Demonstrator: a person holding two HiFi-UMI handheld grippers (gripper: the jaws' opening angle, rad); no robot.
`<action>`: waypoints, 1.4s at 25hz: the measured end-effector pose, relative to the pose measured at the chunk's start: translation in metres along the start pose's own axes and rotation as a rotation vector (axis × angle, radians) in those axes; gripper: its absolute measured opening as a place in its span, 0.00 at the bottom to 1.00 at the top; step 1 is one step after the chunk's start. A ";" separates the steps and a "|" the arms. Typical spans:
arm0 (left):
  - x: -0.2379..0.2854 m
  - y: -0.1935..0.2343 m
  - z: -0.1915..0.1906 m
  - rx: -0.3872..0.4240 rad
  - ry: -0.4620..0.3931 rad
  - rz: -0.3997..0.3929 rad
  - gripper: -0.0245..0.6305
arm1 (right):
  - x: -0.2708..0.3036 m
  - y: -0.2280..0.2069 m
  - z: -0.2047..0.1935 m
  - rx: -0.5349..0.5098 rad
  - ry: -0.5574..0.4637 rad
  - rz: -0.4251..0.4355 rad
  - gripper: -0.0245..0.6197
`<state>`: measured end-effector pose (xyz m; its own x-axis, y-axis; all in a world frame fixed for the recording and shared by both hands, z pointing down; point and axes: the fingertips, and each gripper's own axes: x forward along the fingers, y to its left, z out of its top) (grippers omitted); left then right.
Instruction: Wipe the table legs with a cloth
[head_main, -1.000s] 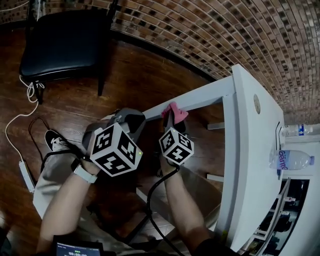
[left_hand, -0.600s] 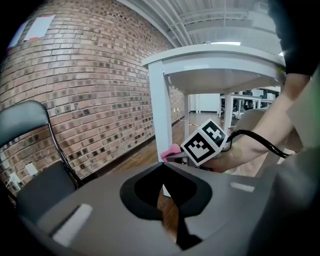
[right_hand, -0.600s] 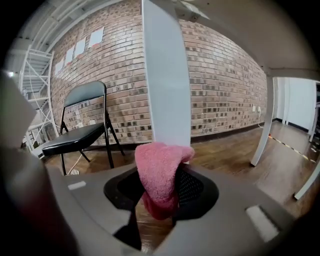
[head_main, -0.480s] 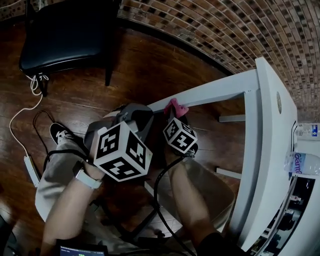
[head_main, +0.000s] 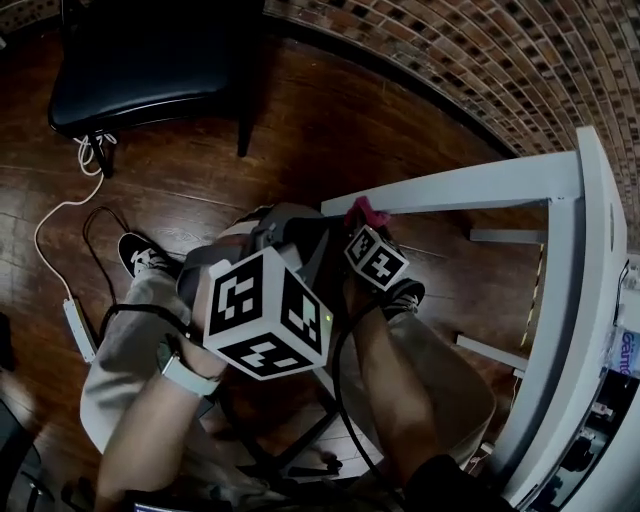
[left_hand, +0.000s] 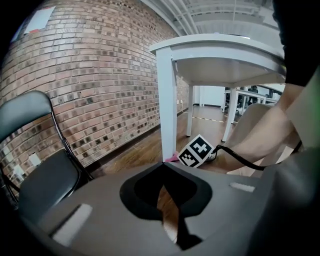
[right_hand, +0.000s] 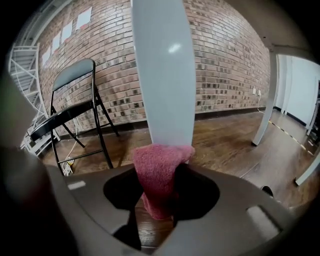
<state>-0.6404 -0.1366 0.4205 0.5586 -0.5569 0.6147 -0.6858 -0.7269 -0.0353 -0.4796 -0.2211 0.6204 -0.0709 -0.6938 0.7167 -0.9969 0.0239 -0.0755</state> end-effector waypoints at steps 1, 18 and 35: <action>0.000 0.000 -0.003 -0.002 0.011 -0.002 0.04 | 0.005 0.000 -0.006 -0.001 0.013 -0.003 0.27; 0.003 -0.008 -0.026 0.012 0.083 -0.046 0.04 | 0.097 -0.015 -0.098 0.034 0.199 -0.036 0.28; 0.013 -0.017 -0.055 0.009 0.145 -0.097 0.04 | 0.163 -0.021 -0.166 0.153 0.355 -0.002 0.28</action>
<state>-0.6472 -0.1096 0.4727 0.5487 -0.4207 0.7225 -0.6276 -0.7782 0.0234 -0.4764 -0.2149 0.8541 -0.1034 -0.4003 0.9105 -0.9821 -0.1039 -0.1572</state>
